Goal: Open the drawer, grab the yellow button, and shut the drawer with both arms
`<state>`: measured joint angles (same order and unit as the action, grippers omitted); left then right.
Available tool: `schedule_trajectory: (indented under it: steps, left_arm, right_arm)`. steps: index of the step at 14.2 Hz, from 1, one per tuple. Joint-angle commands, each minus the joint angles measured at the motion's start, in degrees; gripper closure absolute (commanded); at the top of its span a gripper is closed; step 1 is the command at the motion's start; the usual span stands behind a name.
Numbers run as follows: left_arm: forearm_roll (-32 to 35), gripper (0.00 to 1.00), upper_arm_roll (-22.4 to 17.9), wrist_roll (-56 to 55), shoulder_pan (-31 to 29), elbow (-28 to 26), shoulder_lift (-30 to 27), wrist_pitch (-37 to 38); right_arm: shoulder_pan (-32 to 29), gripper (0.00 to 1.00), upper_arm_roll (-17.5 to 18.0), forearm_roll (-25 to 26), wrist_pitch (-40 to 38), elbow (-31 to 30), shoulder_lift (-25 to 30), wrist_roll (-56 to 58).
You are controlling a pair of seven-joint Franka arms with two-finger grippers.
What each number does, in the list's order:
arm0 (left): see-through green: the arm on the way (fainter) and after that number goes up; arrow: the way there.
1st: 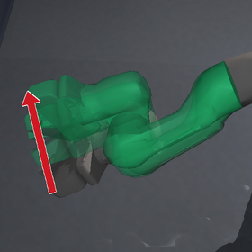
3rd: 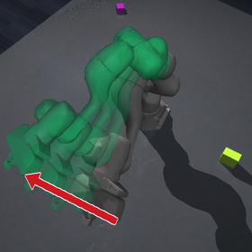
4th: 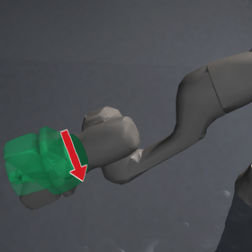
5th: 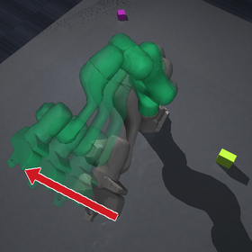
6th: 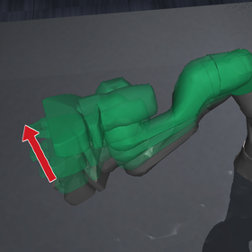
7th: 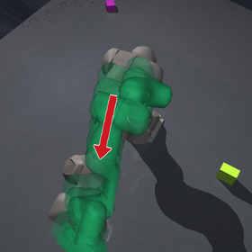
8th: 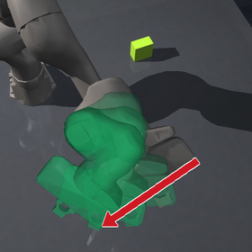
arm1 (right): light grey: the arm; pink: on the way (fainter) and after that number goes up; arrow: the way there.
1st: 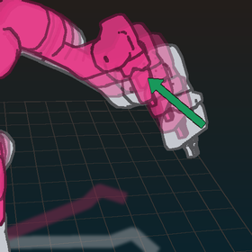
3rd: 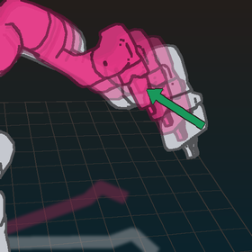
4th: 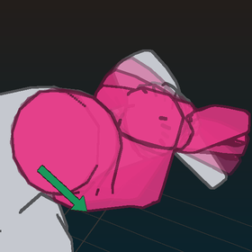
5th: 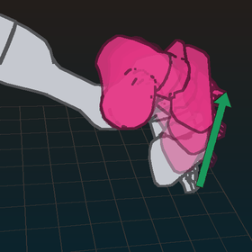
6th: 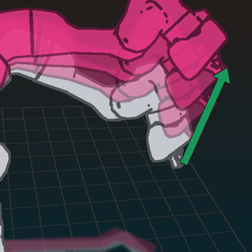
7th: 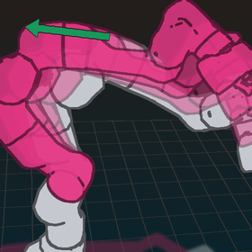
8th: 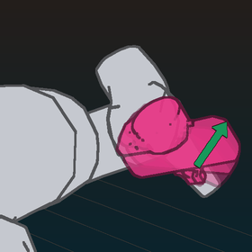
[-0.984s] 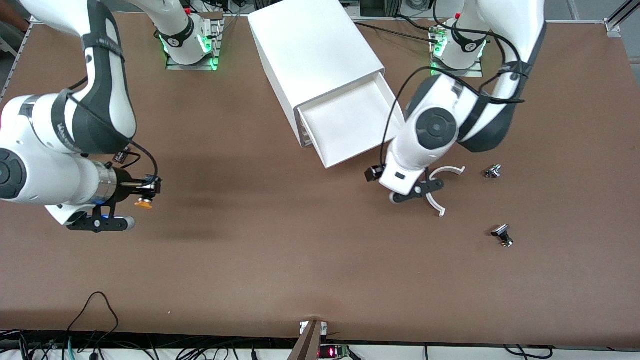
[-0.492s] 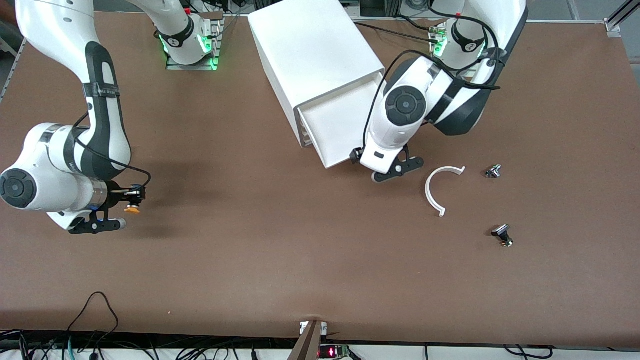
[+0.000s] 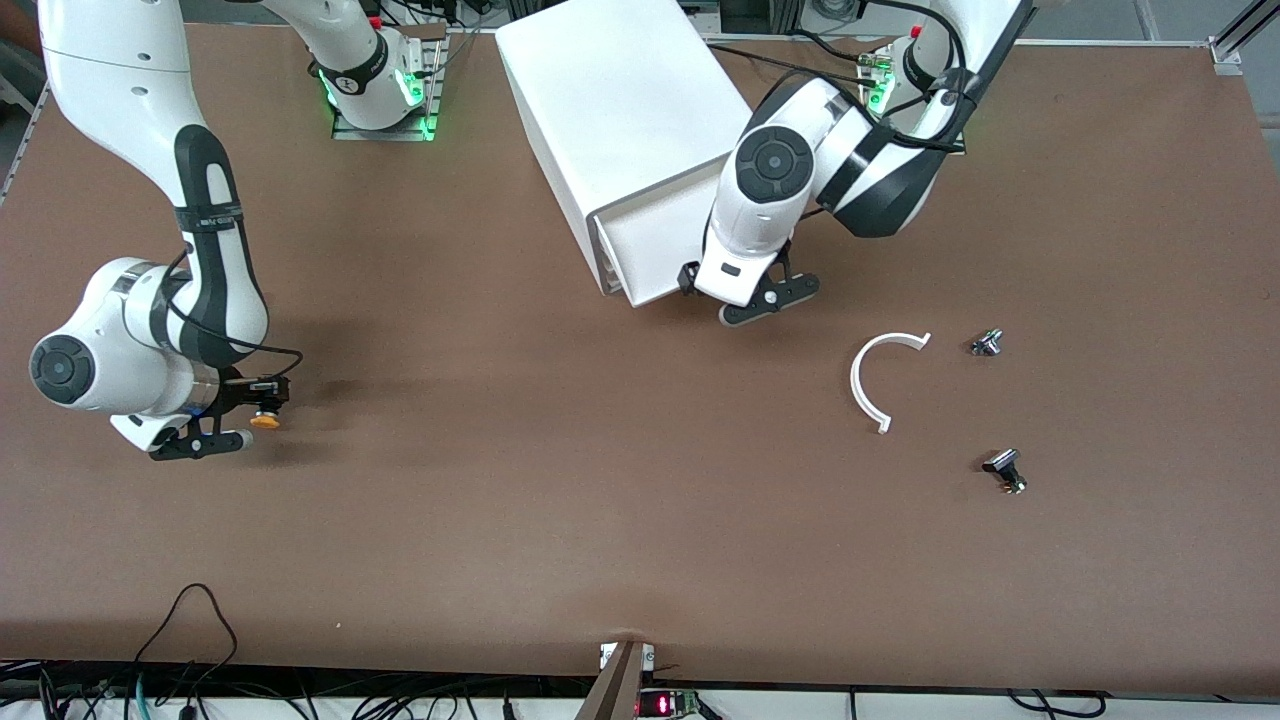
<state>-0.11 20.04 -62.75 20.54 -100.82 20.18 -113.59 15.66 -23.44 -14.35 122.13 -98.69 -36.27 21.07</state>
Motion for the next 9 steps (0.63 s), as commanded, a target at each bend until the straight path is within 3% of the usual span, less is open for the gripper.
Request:
schedule_trajectory:
  steps: [1, 2, 3, 5, 7, 9]
  left_arm:
    - [1.09, 0.00, 2.45, -1.49, -0.06, -3.94, -2.78, -0.40]
    - [0.99, 0.00, 3.24, -1.67, -0.06, -4.56, -2.87, -0.40]
    - [0.91, 0.00, 4.64, -3.41, -0.15, -4.65, -2.95, -0.31]
    - [0.56, 0.00, 6.58, -3.78, -0.24, -4.74, -3.22, 0.04]
    - [0.55, 0.00, 8.42, -3.87, -0.41, -4.91, -3.39, 1.53]
    - [-0.58, 0.00, 9.48, -4.31, -0.41, -4.91, -3.13, 1.97]
  right_arm:
    - [-0.45, 1.00, 0.33, -2.42, 3.46, -1.77, -0.90, 1.43]
    - [-0.45, 1.00, 0.41, -3.57, 3.47, -1.86, -1.34, 1.43]
    - [-0.54, 0.94, 0.42, -4.10, 3.56, -1.86, -1.69, 1.43]
    - [-0.63, 0.66, 0.42, -4.63, 3.56, -1.86, -1.70, 1.34]
    - [-0.37, 0.30, 0.42, -4.63, 3.12, -1.60, -1.61, 1.25]
    - [-0.19, 0.18, 0.42, -4.63, 2.94, -1.24, -1.35, 0.99]
